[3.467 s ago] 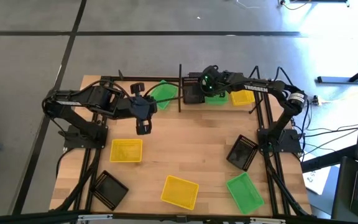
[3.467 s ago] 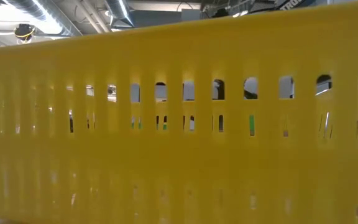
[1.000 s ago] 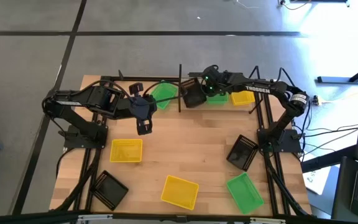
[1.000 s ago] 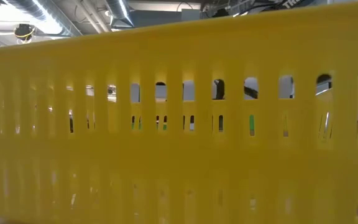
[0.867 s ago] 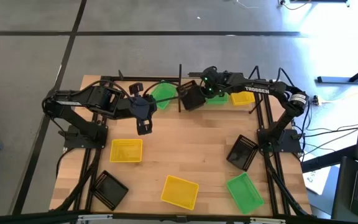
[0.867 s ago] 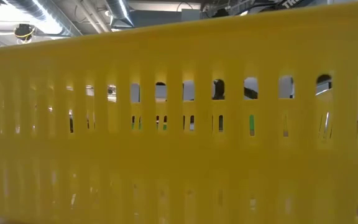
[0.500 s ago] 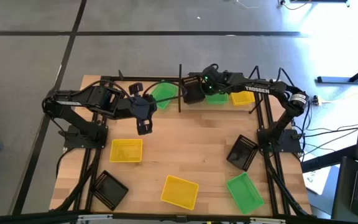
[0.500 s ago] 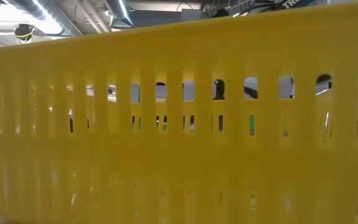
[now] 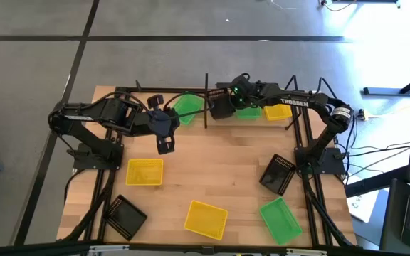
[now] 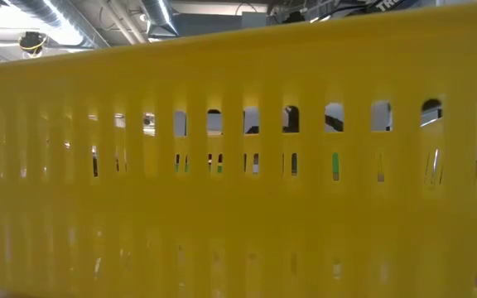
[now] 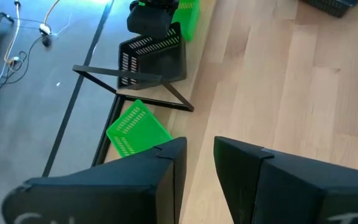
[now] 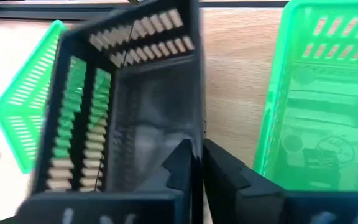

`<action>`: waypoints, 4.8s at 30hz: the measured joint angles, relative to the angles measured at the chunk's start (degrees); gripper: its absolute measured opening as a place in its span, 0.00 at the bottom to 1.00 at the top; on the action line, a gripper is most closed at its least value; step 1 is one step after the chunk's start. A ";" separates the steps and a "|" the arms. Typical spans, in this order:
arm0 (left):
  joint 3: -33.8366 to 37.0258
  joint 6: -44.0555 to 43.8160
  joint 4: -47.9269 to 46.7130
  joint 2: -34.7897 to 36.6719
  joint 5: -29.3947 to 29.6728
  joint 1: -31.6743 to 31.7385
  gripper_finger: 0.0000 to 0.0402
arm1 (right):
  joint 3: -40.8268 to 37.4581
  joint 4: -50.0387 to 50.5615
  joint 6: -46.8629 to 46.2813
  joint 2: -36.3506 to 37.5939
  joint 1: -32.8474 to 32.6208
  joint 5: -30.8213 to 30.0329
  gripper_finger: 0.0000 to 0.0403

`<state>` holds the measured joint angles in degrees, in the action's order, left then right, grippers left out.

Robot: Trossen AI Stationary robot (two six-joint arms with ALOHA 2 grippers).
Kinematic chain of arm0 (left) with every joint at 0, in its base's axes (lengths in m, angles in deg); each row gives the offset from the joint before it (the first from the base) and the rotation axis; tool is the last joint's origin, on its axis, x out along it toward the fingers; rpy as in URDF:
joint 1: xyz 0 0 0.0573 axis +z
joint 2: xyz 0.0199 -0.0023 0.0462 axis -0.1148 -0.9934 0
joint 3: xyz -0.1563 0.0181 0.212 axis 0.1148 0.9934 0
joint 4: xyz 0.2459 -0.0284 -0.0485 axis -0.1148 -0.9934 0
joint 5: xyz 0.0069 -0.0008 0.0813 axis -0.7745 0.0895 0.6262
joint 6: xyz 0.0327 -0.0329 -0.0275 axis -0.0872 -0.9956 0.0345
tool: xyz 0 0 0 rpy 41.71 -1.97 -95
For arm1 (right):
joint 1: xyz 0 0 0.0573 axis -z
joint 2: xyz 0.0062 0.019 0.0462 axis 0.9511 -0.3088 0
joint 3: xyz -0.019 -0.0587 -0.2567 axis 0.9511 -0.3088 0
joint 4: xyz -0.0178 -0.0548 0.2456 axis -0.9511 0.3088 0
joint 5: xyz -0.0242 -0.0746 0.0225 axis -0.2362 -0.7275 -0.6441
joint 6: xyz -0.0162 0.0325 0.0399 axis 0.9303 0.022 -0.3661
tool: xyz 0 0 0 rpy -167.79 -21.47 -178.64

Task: Stack baskets on shelf by color
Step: Put the top left black basket on the shelf, then stack the top yellow basket on the yellow basket on the shelf

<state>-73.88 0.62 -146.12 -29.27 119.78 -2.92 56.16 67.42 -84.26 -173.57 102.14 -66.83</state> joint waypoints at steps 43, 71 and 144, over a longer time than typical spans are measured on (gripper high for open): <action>0.00 -3.51 -1.53 0.00 0.02 0.02 0.18 | 0.02 -9.44 17.65 3.58 -3.09 -3.32 0.17; 0.00 -9.17 -1.46 0.00 0.00 0.00 0.18 | 0.00 -11.86 20.56 -4.72 2.63 2.42 0.00; 14.07 -67.45 -9.68 -1.25 -7.50 -7.57 0.18 | -0.02 33.96 37.56 39.12 -25.98 25.25 0.00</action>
<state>-59.80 -66.83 -155.80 -30.52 112.28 -10.49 56.14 101.38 -46.70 -134.44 76.16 -41.57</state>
